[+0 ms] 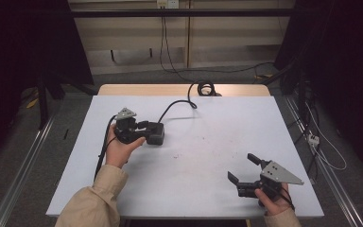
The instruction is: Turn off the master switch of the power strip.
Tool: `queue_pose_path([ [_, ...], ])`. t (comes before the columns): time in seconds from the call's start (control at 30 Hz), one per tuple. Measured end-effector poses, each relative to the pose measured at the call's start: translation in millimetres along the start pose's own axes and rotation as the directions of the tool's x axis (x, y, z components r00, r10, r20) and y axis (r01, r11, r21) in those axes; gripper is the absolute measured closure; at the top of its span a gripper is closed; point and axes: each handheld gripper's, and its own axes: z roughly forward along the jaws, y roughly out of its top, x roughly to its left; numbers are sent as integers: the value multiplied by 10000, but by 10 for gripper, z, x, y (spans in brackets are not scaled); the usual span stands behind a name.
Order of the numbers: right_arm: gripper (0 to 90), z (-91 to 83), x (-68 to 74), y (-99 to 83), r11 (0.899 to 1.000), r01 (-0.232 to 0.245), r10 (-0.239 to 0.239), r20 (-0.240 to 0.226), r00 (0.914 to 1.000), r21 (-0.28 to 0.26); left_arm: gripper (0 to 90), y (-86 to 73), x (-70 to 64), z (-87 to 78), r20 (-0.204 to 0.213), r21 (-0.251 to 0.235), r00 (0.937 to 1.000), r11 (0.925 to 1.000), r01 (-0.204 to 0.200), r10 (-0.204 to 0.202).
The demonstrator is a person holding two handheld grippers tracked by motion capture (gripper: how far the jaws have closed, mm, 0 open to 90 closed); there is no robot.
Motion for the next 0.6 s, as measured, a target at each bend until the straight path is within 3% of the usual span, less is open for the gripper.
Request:
queue_pose_path([
  [0.53,27,-28,-13,-13,10000,-53,53,20,10000,20,250,-7,-35,-33,251,40,9995,9998,-190,189],
  [0.6,27,-32,-14,-14,10000,-39,39,25,10000,22,231,-7,-43,-49,434,56,9986,9996,-292,289],
])
